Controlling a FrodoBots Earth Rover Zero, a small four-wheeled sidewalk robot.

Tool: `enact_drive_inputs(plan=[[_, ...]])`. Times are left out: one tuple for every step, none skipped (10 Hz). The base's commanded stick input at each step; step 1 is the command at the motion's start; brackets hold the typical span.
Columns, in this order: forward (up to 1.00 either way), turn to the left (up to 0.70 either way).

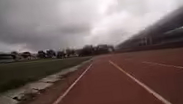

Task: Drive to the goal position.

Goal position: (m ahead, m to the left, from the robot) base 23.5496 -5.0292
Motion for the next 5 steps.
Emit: enact_drive_inputs(plan=[[0.70, 0.02], [0.70, 0.04], [0.70, -0.05], [0.70, -0.11], [0.70, -0.23]])
